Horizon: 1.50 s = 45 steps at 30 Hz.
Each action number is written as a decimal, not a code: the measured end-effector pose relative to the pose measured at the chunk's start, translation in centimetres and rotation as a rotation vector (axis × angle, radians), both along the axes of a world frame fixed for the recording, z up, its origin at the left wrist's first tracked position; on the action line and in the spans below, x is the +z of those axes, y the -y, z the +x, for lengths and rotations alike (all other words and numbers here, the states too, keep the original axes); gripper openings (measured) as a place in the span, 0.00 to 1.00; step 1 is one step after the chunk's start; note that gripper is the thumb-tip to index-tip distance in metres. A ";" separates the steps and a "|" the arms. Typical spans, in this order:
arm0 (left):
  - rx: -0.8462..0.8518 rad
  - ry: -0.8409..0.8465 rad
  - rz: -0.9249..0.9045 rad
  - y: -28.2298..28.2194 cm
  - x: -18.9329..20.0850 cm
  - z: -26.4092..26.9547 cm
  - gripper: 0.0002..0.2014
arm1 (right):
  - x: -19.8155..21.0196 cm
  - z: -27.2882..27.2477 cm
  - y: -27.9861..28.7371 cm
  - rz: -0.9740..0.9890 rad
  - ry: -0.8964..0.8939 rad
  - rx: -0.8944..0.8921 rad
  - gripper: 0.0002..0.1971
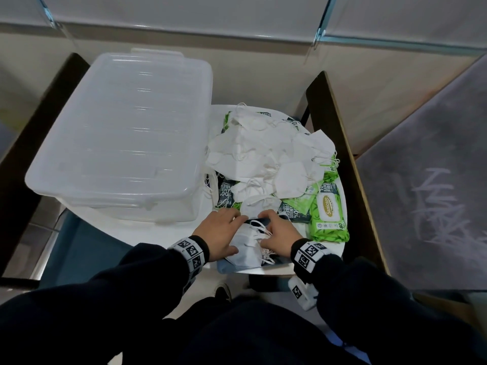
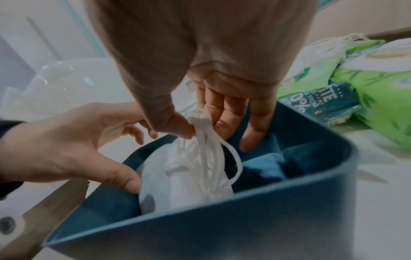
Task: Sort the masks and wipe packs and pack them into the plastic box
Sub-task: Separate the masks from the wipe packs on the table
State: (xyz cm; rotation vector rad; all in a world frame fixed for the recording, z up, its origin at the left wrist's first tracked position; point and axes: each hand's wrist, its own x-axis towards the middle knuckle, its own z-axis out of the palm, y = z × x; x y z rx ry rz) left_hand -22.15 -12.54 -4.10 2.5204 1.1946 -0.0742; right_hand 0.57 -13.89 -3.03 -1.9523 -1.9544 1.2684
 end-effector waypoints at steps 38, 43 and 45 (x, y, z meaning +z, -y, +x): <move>-0.038 0.037 -0.034 -1.3 -1.3 -2.4 0.22 | -2.2 -3.0 -1.0 -0.271 0.329 -0.142 0.19; 0.004 0.186 0.013 -1.3 0.0 -2.6 0.37 | 1.3 -1.1 -0.8 -0.114 0.097 -0.038 0.08; 0.029 0.232 -0.051 -1.2 0.8 -2.3 0.42 | 2.9 0.0 -0.7 -0.043 -0.027 -0.016 0.10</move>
